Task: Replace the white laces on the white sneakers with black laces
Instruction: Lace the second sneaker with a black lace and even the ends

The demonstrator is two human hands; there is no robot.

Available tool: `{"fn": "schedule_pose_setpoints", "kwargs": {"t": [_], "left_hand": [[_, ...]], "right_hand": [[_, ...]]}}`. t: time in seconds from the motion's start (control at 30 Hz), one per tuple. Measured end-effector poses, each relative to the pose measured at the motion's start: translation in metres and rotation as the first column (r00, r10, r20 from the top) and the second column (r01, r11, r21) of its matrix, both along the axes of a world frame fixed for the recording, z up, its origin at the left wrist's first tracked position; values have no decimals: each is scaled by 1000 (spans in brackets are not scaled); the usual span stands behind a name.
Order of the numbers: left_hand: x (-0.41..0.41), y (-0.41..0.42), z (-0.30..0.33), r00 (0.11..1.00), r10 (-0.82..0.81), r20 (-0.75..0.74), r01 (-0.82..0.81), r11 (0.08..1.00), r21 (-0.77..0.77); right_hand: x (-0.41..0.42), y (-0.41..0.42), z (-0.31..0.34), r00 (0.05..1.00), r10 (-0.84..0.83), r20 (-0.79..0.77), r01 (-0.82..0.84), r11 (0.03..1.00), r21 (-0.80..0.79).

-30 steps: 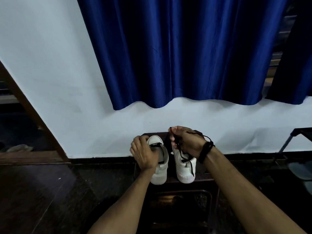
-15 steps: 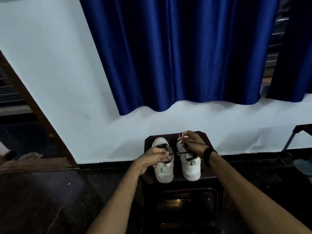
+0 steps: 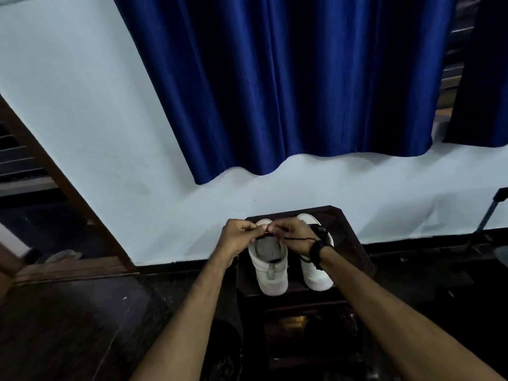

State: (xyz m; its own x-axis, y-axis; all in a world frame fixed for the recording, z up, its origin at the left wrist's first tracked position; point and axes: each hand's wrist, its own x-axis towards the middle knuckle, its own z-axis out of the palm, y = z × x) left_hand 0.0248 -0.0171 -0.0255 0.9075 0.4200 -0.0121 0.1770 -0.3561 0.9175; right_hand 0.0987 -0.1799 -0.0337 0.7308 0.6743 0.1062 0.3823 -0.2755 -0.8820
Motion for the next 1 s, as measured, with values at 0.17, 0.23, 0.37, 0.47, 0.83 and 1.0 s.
{"fn": "schedule_pose_setpoints", "kwargs": {"t": [0.17,0.23,0.37,0.47,0.83,1.0], "left_hand": [[4,5,-14,999,20,32,-17,997,-69],[4,6,-17,998,53,24,-50,991,-120],[8,7,-23,998,65,6,-64,990,-124],[16,2,-22,996,81,36,-78,993,-86],[9,0,-60,911,404,-86,-404,915,25],[2,11,-58,915,334,-225,-402,755,-518]], "right_hand": [[3,5,-6,975,-172,138,194,967,-167],[5,5,-11,937,-247,248,309,917,-252],[8,11,-24,866,-124,485,294,910,-292],[5,22,-20,966,-46,255,71,993,-90],[-1,47,-23,943,-275,186,296,950,-95],[2,41,-36,864,-384,325,447,883,-143]]}}
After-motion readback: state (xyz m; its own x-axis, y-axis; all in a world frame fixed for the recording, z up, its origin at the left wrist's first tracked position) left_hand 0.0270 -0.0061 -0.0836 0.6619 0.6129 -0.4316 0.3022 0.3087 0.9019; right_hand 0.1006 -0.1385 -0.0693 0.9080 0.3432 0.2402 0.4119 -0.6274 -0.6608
